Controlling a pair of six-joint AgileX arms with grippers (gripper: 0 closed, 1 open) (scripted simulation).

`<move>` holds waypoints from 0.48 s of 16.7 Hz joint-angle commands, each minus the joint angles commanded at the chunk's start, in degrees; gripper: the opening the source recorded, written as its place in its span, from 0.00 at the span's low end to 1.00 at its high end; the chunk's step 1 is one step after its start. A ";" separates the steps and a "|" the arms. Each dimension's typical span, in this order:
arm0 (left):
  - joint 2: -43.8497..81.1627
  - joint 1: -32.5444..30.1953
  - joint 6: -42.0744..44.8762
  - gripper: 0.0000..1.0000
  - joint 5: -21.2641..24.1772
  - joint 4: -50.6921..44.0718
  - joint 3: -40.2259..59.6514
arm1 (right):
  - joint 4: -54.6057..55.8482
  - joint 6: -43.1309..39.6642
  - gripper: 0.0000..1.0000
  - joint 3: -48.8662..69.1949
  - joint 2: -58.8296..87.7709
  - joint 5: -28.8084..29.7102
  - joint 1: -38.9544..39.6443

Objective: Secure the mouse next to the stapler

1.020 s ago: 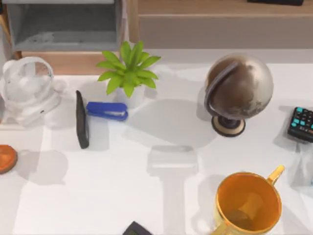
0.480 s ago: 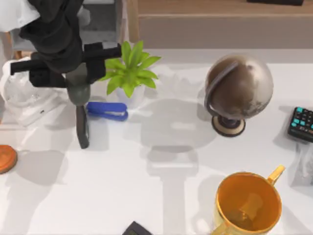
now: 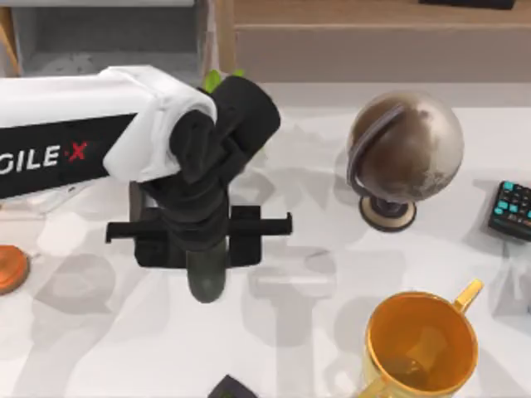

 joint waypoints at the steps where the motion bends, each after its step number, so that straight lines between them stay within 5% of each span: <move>1: 0.20 -1.26 -0.78 0.00 0.01 0.46 -1.21 | 0.00 0.00 1.00 0.00 0.00 0.00 0.00; 8: 0.70 -3.74 -2.33 0.00 0.09 1.27 -3.58 | 0.00 0.00 1.00 0.00 0.00 0.00 0.00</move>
